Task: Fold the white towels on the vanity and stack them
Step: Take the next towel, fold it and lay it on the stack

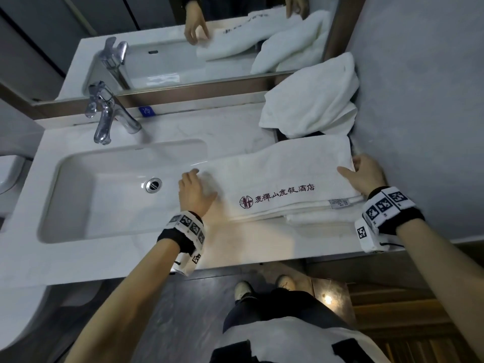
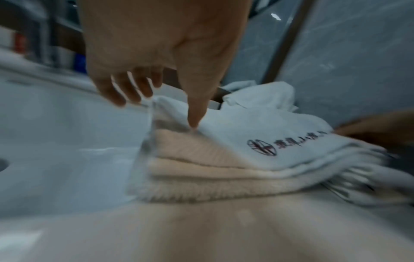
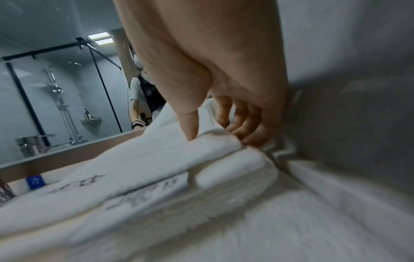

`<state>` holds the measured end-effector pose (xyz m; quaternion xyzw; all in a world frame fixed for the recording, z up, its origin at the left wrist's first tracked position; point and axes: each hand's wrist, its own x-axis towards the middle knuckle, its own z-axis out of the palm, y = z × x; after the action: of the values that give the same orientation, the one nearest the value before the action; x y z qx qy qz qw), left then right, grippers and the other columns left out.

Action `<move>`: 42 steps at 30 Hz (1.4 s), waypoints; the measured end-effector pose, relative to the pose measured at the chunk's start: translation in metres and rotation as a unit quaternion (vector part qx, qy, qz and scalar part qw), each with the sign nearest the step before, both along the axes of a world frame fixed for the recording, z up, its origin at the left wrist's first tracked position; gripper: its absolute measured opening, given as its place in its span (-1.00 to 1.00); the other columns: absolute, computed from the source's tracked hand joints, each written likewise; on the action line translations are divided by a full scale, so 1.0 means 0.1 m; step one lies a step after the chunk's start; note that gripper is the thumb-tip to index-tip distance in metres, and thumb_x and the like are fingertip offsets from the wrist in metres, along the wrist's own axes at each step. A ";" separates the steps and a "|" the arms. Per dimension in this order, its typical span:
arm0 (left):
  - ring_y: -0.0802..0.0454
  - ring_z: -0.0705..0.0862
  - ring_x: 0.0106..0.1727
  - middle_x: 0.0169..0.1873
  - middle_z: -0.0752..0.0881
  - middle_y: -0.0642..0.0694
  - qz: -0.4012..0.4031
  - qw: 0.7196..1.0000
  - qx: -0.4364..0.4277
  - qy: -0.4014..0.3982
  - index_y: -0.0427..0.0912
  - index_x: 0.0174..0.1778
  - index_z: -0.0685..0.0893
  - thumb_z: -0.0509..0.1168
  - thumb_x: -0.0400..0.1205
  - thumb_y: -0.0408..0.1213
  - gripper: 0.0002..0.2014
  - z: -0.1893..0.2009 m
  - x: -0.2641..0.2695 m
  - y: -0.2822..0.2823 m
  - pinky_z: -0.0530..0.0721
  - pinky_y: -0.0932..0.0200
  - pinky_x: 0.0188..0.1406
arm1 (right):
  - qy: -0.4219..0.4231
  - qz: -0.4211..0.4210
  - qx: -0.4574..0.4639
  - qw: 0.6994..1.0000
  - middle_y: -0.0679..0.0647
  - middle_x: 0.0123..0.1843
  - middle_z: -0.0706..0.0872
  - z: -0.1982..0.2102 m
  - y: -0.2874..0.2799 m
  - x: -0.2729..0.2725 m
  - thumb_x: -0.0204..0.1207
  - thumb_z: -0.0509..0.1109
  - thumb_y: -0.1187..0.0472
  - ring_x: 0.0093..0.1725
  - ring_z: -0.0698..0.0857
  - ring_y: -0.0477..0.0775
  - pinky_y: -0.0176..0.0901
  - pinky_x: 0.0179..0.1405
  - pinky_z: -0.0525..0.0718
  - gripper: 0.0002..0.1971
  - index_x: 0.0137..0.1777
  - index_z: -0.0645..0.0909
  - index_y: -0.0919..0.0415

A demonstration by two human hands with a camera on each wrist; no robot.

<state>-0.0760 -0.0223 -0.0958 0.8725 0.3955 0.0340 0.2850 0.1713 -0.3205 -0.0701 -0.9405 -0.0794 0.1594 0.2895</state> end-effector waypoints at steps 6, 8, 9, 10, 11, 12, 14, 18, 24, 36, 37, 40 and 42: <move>-0.10 -0.15 0.69 0.68 -0.09 -0.09 -0.278 0.957 0.081 0.014 -0.19 0.66 -0.08 0.09 0.71 -0.01 -0.30 0.05 0.65 -0.47 -0.07 -0.04 0.64 | 0.036 -0.026 0.012 0.999 0.31 0.39 0.55 -0.02 0.03 -0.01 0.50 0.40 0.03 0.34 0.57 0.30 0.16 0.36 0.53 -0.46 0.35 0.47 0.39; -0.08 -0.33 0.67 0.67 -0.26 0.00 -0.320 0.939 0.070 0.101 -0.11 0.65 -0.23 0.03 0.67 0.16 -0.21 -0.02 0.85 -0.59 -0.16 -0.22 0.64 | 0.052 -0.037 0.029 0.998 0.32 0.31 0.64 -0.02 0.01 0.01 0.51 0.39 0.04 0.26 0.64 0.28 0.14 0.29 0.60 -0.51 0.29 0.55 0.41; -0.11 -0.38 0.65 0.66 -0.31 0.02 -0.329 0.932 0.059 0.139 -0.08 0.64 -0.28 0.02 0.64 0.22 -0.17 -0.06 0.92 -0.62 -0.20 -0.33 0.62 | 0.061 -0.040 0.037 0.997 0.33 0.24 0.69 -0.02 0.01 0.03 0.52 0.39 0.04 0.18 0.68 0.26 0.11 0.22 0.64 -0.54 0.23 0.59 0.42; -0.14 -0.42 0.63 0.64 -0.35 0.04 -0.332 0.925 0.050 0.175 -0.05 0.63 -0.32 0.01 0.61 0.27 -0.14 -0.10 0.97 -0.63 -0.24 -0.41 0.58 | 0.074 -0.039 0.039 0.996 0.33 0.18 0.73 -0.03 0.00 0.04 0.53 0.38 0.02 0.11 0.71 0.24 0.05 0.15 0.67 -0.56 0.16 0.63 0.42; -0.17 -0.45 0.62 0.63 -0.38 0.06 -0.333 0.919 0.048 0.206 -0.01 0.62 -0.35 0.00 0.59 0.31 -0.12 -0.15 1.00 -0.62 -0.27 -0.47 0.54 | 0.088 -0.037 0.039 0.995 0.31 0.14 0.75 -0.03 -0.01 0.05 0.53 0.37 -0.02 0.06 0.71 0.22 0.00 0.11 0.67 -0.56 0.13 0.65 0.40; -0.19 -0.47 0.61 0.62 -0.40 0.08 -0.336 0.913 0.052 0.227 0.02 0.61 -0.37 -0.01 0.58 0.34 -0.11 -0.19 1.03 -0.60 -0.29 -0.50 0.52 | 0.106 -0.036 0.041 0.993 0.28 0.14 0.75 -0.04 -0.01 0.06 0.52 0.37 -0.07 0.07 0.71 0.22 0.00 0.13 0.66 -0.54 0.16 0.64 0.36; -0.20 -0.49 0.60 0.61 -0.42 0.11 -0.345 0.904 0.065 0.242 0.06 0.61 -0.39 -0.03 0.54 0.40 -0.08 -0.25 1.07 -0.55 -0.30 -0.53 0.50 | 0.137 -0.029 0.050 0.989 0.25 0.20 0.72 -0.03 -0.01 0.05 0.50 0.37 -0.14 0.16 0.70 0.25 0.10 0.24 0.64 -0.46 0.26 0.57 0.31; -0.14 -0.48 0.61 0.62 -0.40 0.16 -0.367 0.903 0.060 0.216 0.10 0.60 -0.39 0.03 0.42 0.50 0.03 -0.31 1.06 -0.44 -0.35 -0.48 0.51 | 0.107 0.000 0.037 0.994 0.21 0.29 0.67 -0.05 -0.01 -0.02 0.55 0.31 -0.12 0.24 0.65 0.27 0.17 0.28 0.60 -0.50 0.34 0.50 0.21; 0.06 -0.40 0.63 0.61 -0.38 0.14 -0.301 0.937 0.101 0.148 0.19 0.61 -0.30 -0.25 0.55 0.38 -0.25 -0.42 0.62 -0.13 -0.33 -0.26 0.61 | 0.069 0.002 0.029 0.997 0.26 0.35 0.59 -0.16 -0.03 -0.11 0.63 0.23 -0.02 0.28 0.59 0.27 -0.04 0.15 0.53 -0.54 0.38 0.40 0.29; -0.12 -0.37 0.65 0.66 -0.30 0.03 -0.260 0.957 0.069 0.107 0.08 0.64 -0.24 -0.20 0.75 0.03 -0.44 -0.23 0.68 -0.41 -0.29 -0.37 0.58 | -0.230 0.322 -0.142 0.908 0.04 0.73 -0.05 0.06 0.91 -0.81 0.66 0.14 0.01 0.70 -0.14 0.22 0.32 0.63 -0.12 -0.40 0.66 0.05 -0.01; -0.11 -0.37 0.65 0.66 -0.29 0.05 -0.249 0.961 0.054 0.106 0.10 0.64 -0.23 -0.21 0.75 0.02 -0.46 -0.25 0.71 -0.45 -0.31 -0.37 0.58 | -0.207 0.360 -0.169 0.894 -0.02 0.73 -0.15 0.00 1.02 -0.88 0.68 0.07 -0.05 0.70 -0.22 0.19 0.37 0.60 -0.18 -0.41 0.67 -0.01 -0.07; -0.07 -0.36 0.66 0.66 -0.27 0.08 -0.185 0.973 0.046 0.131 0.09 0.64 -0.24 -0.24 0.74 0.07 -0.45 -0.34 0.66 -0.45 -0.35 -0.31 0.59 | -0.170 0.416 -0.246 0.859 -0.09 0.72 -0.27 -0.23 1.05 -0.86 0.70 -0.10 -0.15 0.68 -0.32 0.15 0.47 0.55 -0.21 -0.45 0.66 -0.08 -0.15; -0.05 -0.37 0.65 0.65 -0.29 0.09 -0.144 0.978 0.053 0.144 0.10 0.64 -0.26 -0.25 0.72 0.12 -0.42 -0.38 0.59 -0.38 -0.39 -0.27 0.57 | -0.182 0.435 -0.259 0.843 -0.14 0.71 -0.27 -0.32 0.90 -0.73 0.67 -0.16 -0.21 0.68 -0.32 0.11 0.46 0.55 -0.22 -0.43 0.66 -0.12 -0.20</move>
<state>-0.0169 -0.0598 -0.1341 0.9299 0.3002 -0.1122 0.1805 0.0986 -0.2303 -0.1023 -0.8623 -0.4873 0.1101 -0.0831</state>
